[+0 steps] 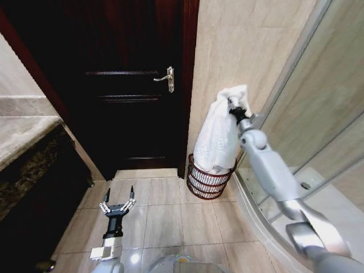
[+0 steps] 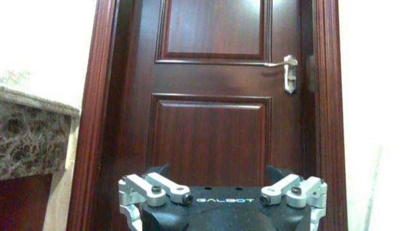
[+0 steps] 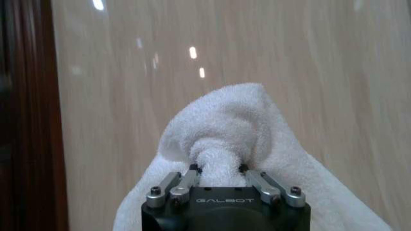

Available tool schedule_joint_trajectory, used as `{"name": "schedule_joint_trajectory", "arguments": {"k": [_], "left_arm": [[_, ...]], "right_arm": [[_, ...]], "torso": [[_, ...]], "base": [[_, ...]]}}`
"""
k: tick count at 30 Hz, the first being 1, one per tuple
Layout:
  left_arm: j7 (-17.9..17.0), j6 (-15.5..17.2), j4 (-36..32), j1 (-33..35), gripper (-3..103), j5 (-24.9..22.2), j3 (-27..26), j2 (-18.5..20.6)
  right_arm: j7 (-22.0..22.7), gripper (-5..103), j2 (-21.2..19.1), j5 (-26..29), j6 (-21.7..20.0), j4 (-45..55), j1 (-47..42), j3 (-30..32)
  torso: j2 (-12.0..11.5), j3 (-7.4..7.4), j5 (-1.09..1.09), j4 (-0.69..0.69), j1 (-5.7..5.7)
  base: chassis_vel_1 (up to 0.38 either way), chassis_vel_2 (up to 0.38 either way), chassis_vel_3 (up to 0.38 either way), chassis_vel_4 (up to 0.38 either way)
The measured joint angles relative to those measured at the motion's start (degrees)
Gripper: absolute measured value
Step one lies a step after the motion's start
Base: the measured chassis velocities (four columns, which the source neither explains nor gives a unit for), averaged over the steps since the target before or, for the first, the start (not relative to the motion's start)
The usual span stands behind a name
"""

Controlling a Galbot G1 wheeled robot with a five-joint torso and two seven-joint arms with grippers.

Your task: Discard the used towel into the hamper.

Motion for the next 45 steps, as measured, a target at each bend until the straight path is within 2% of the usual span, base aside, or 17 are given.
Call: {"name": "schedule_joint_trajectory", "arguments": {"k": [3, 11, 32, 41, 45], "left_arm": [[-0.12, 0.02, -0.09, 0.24, 100, 0.0, 0.05, 0.01], [-0.02, -0.39, 0.21, 0.75, 100, 0.28, 0.21, 0.01], [-0.05, -0.48, 0.83, 0.28, 100, 0.09, -0.04, 0.01], [-0.05, 0.12, 1.27, -0.83, 100, -0.13, -0.09, 0.06], [-0.05, 0.28, 1.49, -0.99, 100, -0.82, -0.26, 0.66]], "right_arm": [[1.87, 27, -0.04, 1.17, -3.51, 2.78, -5.42, 1.55], [3.56, 26, -0.37, 1.71, -6.31, 9.21, -14.9, 5.87], [5.5, 26, 1.25, -0.7, -4.93, 18.9, -28.1, 8.67], [8.38, 26, 2.98, -5.88, -3.87, 26.69, -36.39, 10.52], [10.15, 26, 4.19, -6.65, -5.12, 31.09, -41.11, 10.9]], "torso": [[0.0, 0.0, 0.01, -0.02, 0.0], [-0.01, -0.02, -0.01, -0.01, -0.01], [-0.02, -0.02, 0.0, 0.0, -0.02], [-0.04, 0.0, 0.0, 0.0, 0.03], [-0.03, -0.02, -0.01, -0.01, -0.02]], "base": [[0.0, 0.0, 0.0, 0.0], [0.0, 0.0, 0.0, 0.0], [-0.052, 0.051, 0.05, -0.054], [-0.141, 0.137, 0.138, -0.142], [-0.009, 0.01, 0.014, -0.004]]}}
